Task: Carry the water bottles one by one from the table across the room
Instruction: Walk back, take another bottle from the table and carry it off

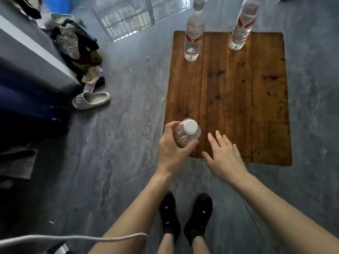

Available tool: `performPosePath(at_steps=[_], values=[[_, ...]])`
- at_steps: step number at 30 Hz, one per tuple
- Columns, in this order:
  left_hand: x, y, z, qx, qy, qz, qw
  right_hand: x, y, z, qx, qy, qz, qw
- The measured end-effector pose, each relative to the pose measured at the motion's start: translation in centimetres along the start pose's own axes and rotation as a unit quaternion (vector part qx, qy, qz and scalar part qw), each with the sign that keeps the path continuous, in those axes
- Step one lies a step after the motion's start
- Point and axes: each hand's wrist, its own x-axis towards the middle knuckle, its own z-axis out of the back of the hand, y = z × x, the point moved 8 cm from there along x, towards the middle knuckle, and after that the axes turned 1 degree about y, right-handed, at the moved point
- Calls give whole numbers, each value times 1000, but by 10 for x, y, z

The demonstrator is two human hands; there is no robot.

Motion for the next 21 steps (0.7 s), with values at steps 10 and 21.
performPosePath(at_steps=[10,21], values=[[9,-14,9,12,38,-70,997,-4,7,15,17,1,29,999],[-41,-202,75,-49,114,-202,972,-74,4,93,337,43,5,940]])
